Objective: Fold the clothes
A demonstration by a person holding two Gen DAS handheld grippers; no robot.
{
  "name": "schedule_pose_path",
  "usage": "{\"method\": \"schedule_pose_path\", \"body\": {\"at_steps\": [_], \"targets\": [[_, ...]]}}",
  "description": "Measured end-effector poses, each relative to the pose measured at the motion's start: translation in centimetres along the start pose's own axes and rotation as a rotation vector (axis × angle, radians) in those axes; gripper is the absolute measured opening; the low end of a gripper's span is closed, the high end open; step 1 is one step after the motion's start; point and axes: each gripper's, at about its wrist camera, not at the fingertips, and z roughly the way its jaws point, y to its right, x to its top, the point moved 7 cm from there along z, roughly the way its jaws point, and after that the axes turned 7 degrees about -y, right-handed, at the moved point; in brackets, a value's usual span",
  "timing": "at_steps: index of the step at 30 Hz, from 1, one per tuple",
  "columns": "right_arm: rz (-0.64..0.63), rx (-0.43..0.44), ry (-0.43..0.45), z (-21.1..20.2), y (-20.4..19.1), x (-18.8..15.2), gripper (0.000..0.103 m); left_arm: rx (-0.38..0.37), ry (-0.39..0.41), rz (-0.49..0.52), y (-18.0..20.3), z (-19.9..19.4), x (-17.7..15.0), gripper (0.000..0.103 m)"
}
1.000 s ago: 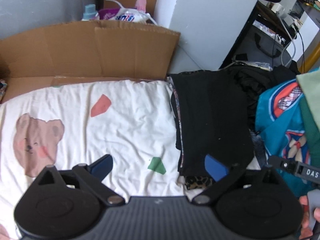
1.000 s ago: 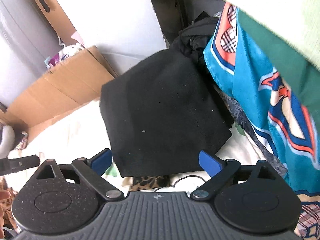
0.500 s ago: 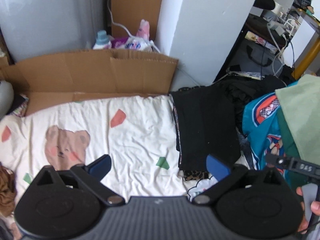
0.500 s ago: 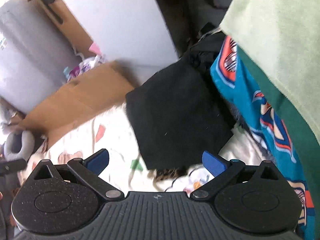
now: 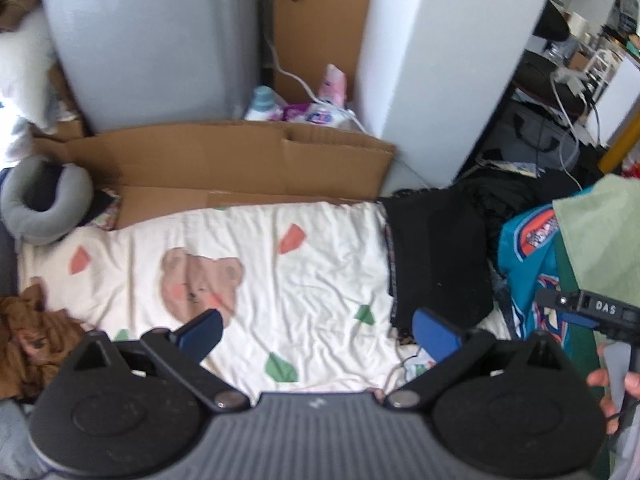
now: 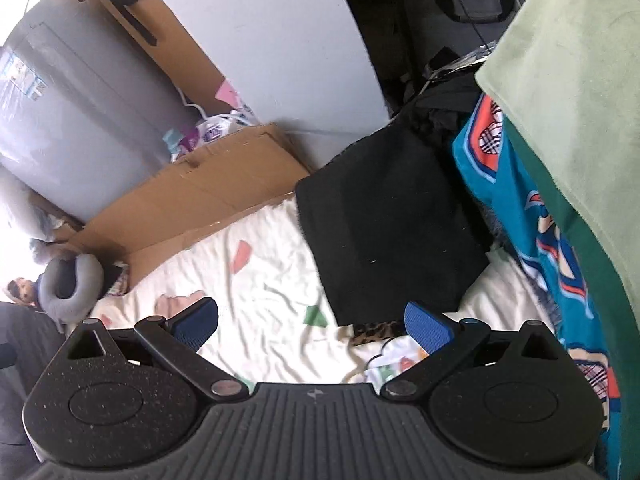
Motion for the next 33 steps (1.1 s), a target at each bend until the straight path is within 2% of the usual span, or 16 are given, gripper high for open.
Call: {"method": "schedule_pose_path", "body": {"at_steps": [4, 7, 12, 23, 33], "targets": [[-0.033, -0.014, -0.015, -1.0, -1.7, 0.0, 0.102, 0.007, 0.004, -0.049, -1.9, -2.9, 0.1, 0.102], [-0.055, -0.016, -0.024, -1.9, -3.0, -0.1, 0.102, -0.033, -0.003, -0.097, -3.3, -4.6, 0.2, 0.102], [-0.105, -0.002, -0.033, -3.8, -5.2, -0.4, 0.102, 0.016, 0.010, -0.146, -5.9, -7.0, -0.7, 0.102], [-0.234, 0.056, -0.020, -7.6, -11.3, -2.3, 0.102, 0.043, 0.042, -0.224, -10.9, -11.4, -6.3, 0.102], [-0.283, 0.097, -0.049, -7.9, -14.5, -5.3, 0.102, 0.100, 0.084, -0.236, -13.3, -12.2, -11.3, 0.102]]}}
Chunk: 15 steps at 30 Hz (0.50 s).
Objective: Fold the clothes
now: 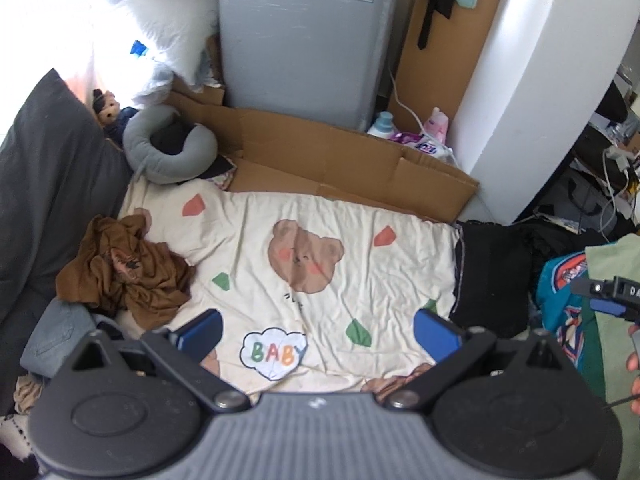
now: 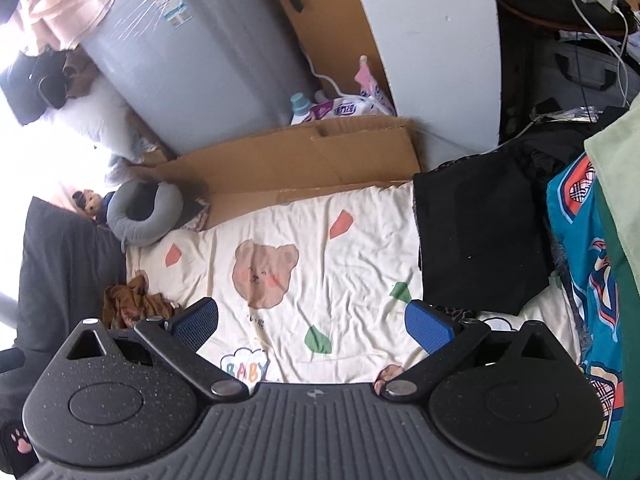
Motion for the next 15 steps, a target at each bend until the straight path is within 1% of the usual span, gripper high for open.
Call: {"method": "schedule_pose_path", "body": {"at_steps": [3, 8, 15], "targets": [[-0.005, 0.006, 0.019, -0.3, -0.3, -0.6, 0.102, 0.007, 0.015, 0.005, -0.4, 0.0, -1.2, 0.102], [-0.008, 0.009, 0.039, -0.6, -0.6, -1.6, 0.102, -0.032, 0.022, -0.026, -0.6, 0.0, -3.4, 0.102], [-0.052, -0.029, 0.027, -1.0, -1.2, -3.1, 0.102, -0.016, 0.043, -0.029, -0.6, -0.2, -5.8, 0.102]]}}
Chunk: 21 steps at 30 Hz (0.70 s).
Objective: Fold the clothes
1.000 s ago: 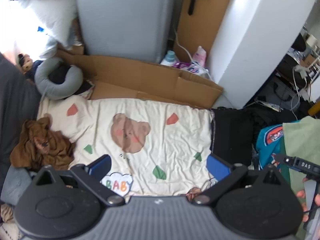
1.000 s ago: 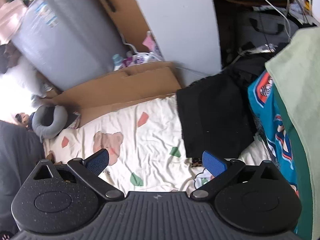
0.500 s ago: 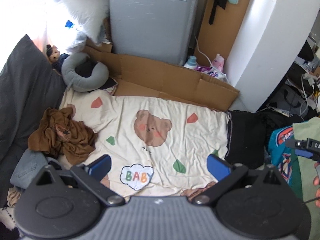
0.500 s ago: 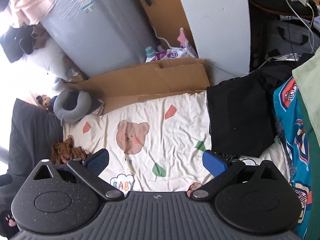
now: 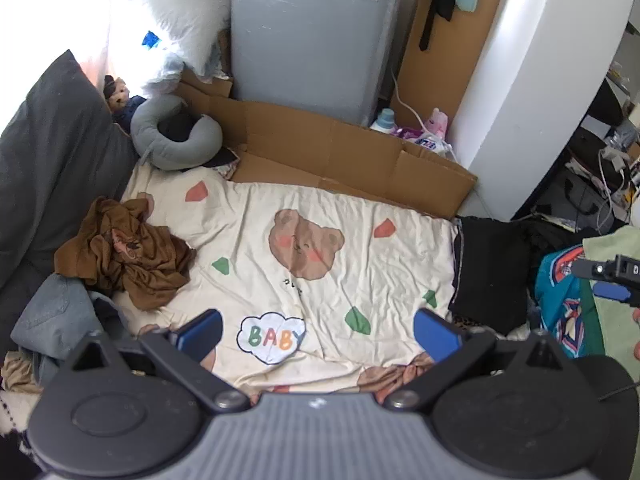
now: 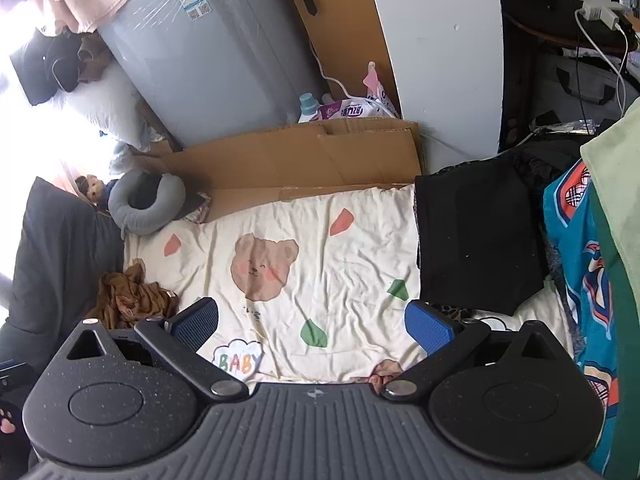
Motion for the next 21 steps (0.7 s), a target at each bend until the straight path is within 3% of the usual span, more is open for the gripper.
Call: {"method": "schedule_pose_path", "body": {"at_steps": [10, 21], "targets": [[-0.109, -0.018, -0.033, 0.1, -2.4, -2.7, 0.102, 0.094, 0.071, -0.081, -1.2, 0.4, -2.5, 0.102], [-0.232, -0.036, -0.055, 0.1, -5.3, -4.5, 0.102, 0.078, 0.069, -0.128, -0.8, 1.7, -4.6, 0.102]]}}
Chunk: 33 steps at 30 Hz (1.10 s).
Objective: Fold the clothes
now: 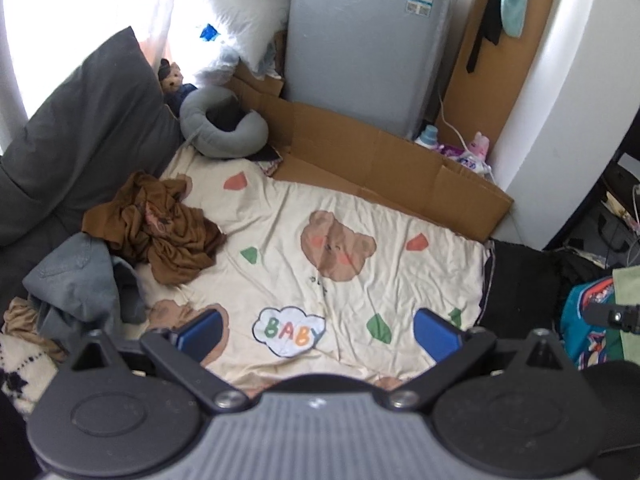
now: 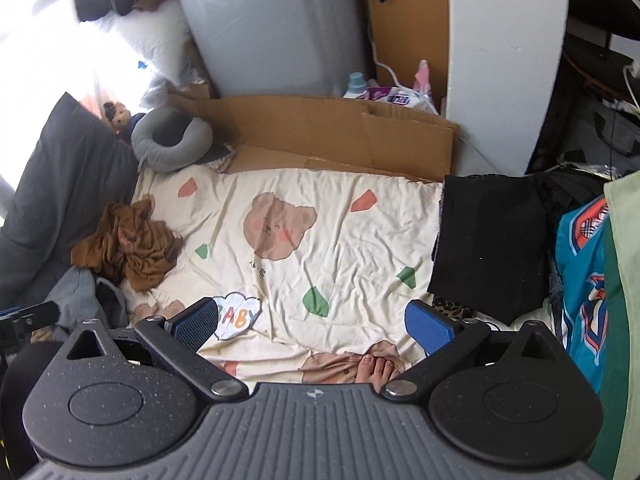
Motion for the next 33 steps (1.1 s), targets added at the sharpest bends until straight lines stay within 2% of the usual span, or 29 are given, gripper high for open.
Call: {"method": "schedule_pose_path", "body": {"at_steps": [5, 9, 14, 24, 33], "targets": [[-0.001, 0.027, -0.010, 0.3, -0.6, 0.0, 0.102, -0.007, 0.020, 0.005, 0.4, 0.1, 0.1, 0.102], [-0.006, 0.035, 0.011, 0.2, -1.0, -0.1, 0.102, 0.009, 0.038, -0.039, 0.2, 0.2, 0.2, 0.102], [-0.069, -0.019, 0.018, 0.3, -2.0, -0.1, 0.102, 0.019, 0.045, -0.026, 0.4, 0.2, 0.2, 0.102], [-0.018, 0.096, -0.021, 0.9, -1.7, 0.1, 0.102, 0.048, 0.013, -0.014, 0.5, 0.7, 0.3, 0.101], [-0.030, 0.099, -0.032, 1.1, -2.3, 0.0, 0.102, 0.090, -0.001, 0.043, 1.5, 0.9, 0.4, 0.098]]}}
